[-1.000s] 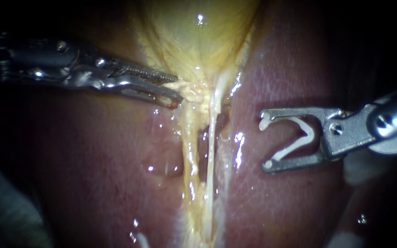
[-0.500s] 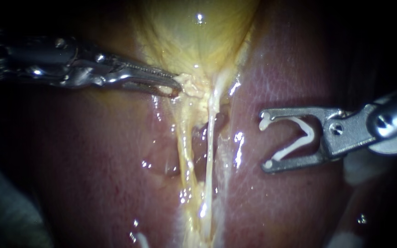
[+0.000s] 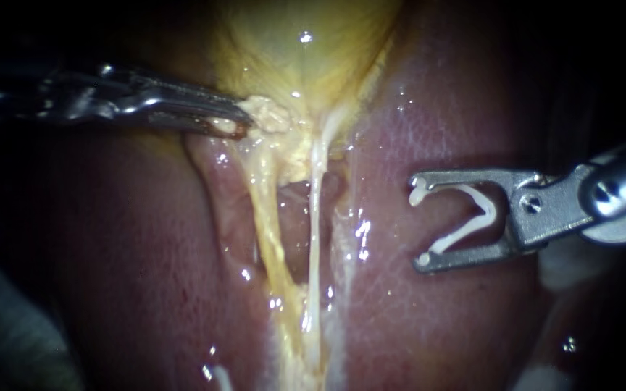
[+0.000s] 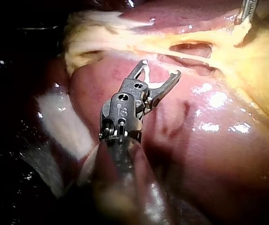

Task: Grabbing gallbladder

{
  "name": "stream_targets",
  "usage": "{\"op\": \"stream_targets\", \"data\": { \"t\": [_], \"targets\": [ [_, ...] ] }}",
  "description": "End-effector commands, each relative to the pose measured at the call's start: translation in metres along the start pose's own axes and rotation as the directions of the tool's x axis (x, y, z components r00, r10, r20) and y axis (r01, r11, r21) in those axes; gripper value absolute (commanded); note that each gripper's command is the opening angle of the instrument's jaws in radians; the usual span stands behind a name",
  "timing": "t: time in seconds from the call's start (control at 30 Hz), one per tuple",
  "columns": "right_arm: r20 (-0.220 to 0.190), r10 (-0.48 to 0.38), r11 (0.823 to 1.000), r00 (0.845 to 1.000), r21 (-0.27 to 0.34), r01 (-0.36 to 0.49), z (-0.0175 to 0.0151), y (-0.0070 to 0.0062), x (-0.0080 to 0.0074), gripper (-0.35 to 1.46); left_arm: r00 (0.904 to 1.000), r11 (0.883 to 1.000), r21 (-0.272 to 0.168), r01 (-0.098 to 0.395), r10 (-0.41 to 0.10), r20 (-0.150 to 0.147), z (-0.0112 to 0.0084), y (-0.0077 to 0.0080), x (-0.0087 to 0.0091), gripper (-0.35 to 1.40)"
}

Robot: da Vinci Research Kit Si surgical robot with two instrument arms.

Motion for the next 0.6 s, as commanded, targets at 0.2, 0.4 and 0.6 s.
{"op": "stream_targets", "data": {
  "t": [0.2,0.4,0.6],
  "targets": [
    [0.0,0.001,1.0,1.0,0.0,-0.001,0.0,0.0,0.0,0.49,0.9997,1.0,0.002,0.013,-0.013,-0.021,-0.0011,0.0002,0.0007,-0.35],
    [0.0,0.001,1.0,1.0,0.0,-0.001,0.0,0.0,0.0,0.49,0.9997,1.0,0.004,0.015,-0.015,-0.021,-0.0011,0.0002,0.0007,-0.35],
    [0.0,0.001,1.0,1.0,0.0,-0.001,0.0,0.0,0.0,0.49,0.9996,1.0,0.006,0.018,-0.017,-0.022,-0.0009,0.0003,0.0008,-0.35]
  ]
}}
